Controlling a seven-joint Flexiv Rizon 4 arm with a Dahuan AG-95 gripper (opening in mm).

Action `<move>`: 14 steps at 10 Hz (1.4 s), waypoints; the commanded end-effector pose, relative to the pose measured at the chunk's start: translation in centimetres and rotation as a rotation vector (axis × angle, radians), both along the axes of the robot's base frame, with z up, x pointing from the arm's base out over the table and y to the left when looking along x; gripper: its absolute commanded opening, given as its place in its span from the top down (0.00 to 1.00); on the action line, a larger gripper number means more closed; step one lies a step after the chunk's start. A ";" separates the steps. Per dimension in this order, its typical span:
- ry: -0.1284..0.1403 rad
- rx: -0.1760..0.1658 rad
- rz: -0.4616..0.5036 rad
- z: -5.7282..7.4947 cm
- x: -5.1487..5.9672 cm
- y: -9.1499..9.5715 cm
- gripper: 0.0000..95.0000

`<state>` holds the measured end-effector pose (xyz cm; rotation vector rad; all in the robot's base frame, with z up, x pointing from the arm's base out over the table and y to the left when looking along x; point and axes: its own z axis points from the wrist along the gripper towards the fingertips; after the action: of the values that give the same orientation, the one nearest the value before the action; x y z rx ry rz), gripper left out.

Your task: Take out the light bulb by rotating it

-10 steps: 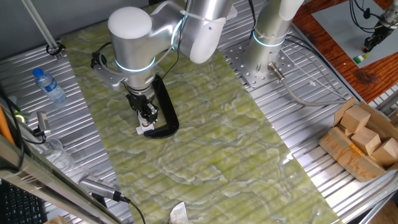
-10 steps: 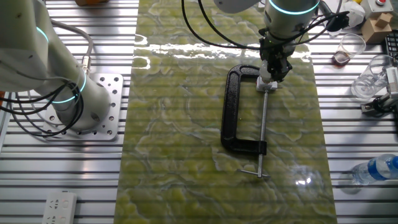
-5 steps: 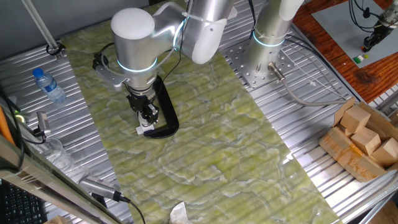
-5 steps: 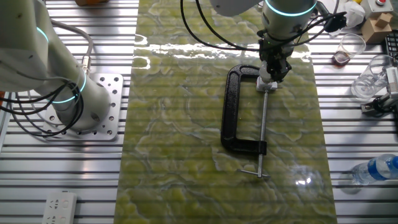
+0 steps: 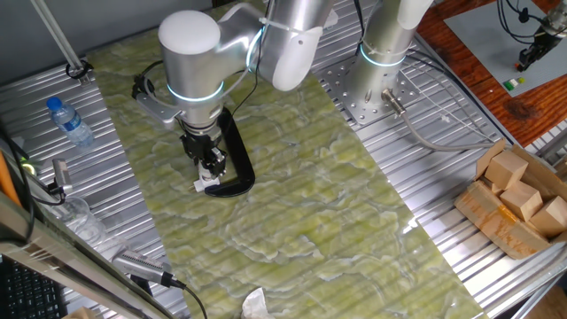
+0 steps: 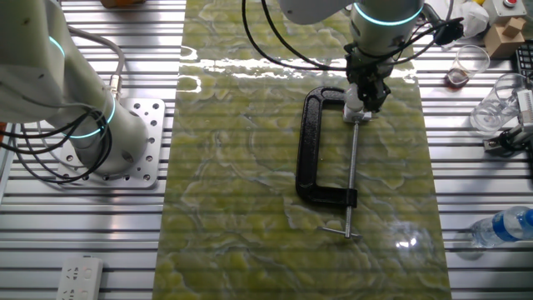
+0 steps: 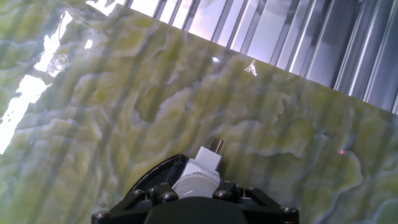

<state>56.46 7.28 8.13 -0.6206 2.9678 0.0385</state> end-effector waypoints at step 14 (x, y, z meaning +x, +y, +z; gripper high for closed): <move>0.184 -0.029 -0.116 6.1 -0.6 0.4 1.00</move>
<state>55.97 7.74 14.16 -0.4684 3.1844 0.0461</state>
